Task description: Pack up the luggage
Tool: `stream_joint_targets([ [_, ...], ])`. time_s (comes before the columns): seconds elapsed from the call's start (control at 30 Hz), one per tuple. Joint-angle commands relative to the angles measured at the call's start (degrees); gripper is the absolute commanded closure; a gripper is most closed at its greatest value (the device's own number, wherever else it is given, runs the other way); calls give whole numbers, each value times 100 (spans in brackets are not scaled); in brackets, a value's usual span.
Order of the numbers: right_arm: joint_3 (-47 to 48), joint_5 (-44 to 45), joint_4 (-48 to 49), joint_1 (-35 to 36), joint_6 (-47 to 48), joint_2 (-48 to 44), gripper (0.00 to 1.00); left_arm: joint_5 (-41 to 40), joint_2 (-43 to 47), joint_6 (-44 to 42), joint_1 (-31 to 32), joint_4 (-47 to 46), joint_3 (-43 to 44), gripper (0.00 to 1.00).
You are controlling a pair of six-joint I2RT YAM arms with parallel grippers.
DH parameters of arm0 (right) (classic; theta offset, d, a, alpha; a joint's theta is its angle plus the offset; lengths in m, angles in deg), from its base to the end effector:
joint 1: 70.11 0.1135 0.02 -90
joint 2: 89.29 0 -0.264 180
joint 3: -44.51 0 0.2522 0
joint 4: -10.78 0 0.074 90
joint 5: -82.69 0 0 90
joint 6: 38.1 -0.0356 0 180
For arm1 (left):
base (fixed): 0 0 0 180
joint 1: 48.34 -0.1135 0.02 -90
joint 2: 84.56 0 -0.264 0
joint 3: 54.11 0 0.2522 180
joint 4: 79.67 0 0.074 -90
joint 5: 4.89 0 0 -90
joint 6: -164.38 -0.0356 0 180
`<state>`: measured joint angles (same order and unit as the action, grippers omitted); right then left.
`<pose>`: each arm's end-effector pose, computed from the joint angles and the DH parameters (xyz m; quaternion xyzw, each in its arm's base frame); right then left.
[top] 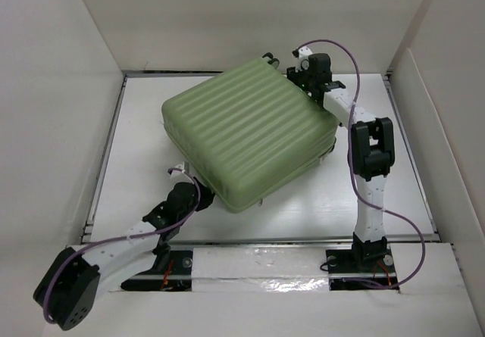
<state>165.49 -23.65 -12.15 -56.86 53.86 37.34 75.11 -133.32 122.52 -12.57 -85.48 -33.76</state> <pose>0.5072 0.1297 0.2488 -0.1846 0.8339 0.1713 0.4910 0.1403 -0.0935 0.1501 -0.1374 0.8188 -0.3156 0.4595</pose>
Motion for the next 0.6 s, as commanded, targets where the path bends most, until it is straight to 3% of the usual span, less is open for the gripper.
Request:
stream_joint_targets([
  [0.0, 615, -1153, -682, 758, -292, 46, 52, 209, 760, 301, 439, -278, 281, 99],
  [0.17, 879, -722, -718, 398, -573, -375, 25, 218, 885, 56, 440, 76, 773, 98],
  [0.37, 1793, -397, -1218, 11, -653, -928, 1, 376, 586, -121, 440, 103, 1169, 98],
  [0.5, 1382, -230, -930, -244, -618, -1736, 0, 236, 568, -226, 440, 365, 1283, 98],
  [0.57, 619, -151, -623, -305, -609, -2175, 0, 122, 595, -313, 440, 620, 1424, 97],
])
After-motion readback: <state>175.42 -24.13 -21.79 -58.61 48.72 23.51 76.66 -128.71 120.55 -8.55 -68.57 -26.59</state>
